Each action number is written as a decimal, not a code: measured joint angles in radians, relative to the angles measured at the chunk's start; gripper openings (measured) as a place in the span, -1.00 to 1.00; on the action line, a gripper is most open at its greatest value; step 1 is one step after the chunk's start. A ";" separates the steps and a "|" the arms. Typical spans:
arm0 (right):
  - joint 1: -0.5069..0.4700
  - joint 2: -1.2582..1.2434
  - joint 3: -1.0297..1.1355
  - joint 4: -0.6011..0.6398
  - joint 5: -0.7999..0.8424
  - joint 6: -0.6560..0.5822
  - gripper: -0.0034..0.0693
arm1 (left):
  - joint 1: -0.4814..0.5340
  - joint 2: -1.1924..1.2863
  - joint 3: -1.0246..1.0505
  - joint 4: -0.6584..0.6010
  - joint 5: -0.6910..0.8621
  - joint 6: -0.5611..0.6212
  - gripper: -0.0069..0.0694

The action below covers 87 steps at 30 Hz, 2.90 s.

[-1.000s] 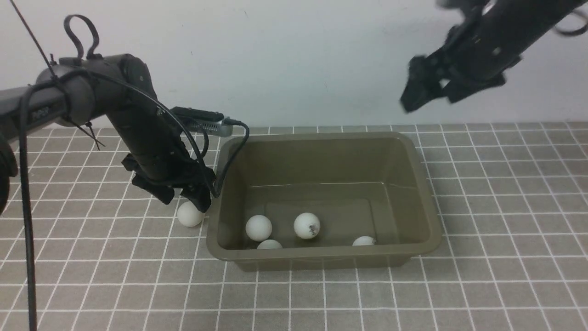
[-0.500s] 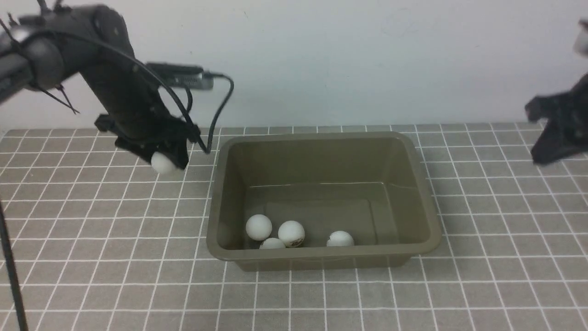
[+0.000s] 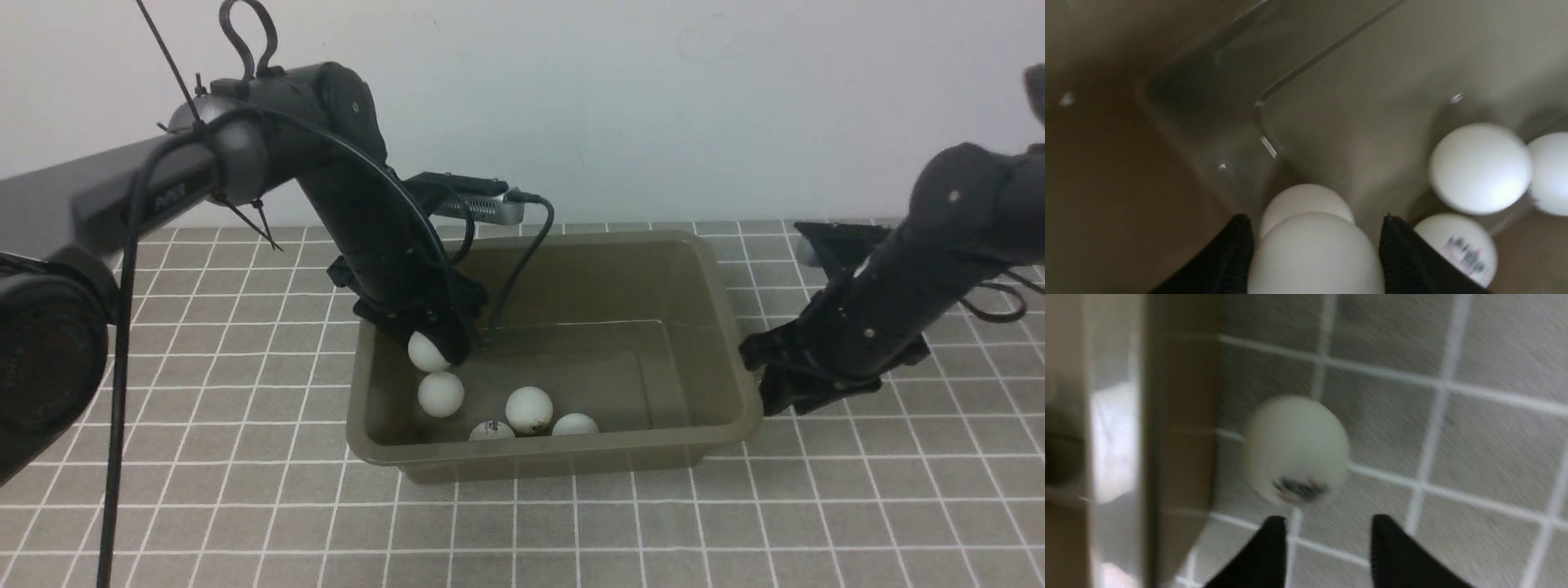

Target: Put the table tennis balls into the box on the grey coffee tablecloth.

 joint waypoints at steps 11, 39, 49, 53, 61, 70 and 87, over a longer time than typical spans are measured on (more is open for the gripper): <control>0.038 0.035 -0.056 -0.003 -0.081 0.014 0.45 | 0.018 -0.010 -0.017 0.092 0.007 -0.012 0.30; 0.232 -0.027 -0.392 -0.076 0.023 0.082 0.34 | 0.127 -0.790 0.454 0.245 -0.064 -0.236 -0.83; 0.232 -0.215 -0.595 -0.335 0.330 0.120 -0.01 | 0.128 -0.940 0.586 0.225 -0.113 -0.232 -0.83; 0.232 -0.516 -0.533 -0.435 0.339 0.206 -0.80 | 0.128 -0.996 0.586 0.220 -0.137 -0.228 -0.83; 0.232 -1.166 0.091 -0.487 -0.074 0.360 -0.94 | 0.128 -1.028 0.598 0.158 -0.202 -0.203 -0.83; 0.232 -1.793 0.770 -0.832 -0.506 0.761 -0.94 | 0.128 -1.052 0.613 0.013 -0.224 -0.114 -0.83; 0.232 -1.917 0.845 -1.218 -0.509 1.098 -0.94 | 0.128 -1.663 1.026 -0.011 -0.464 -0.138 -0.83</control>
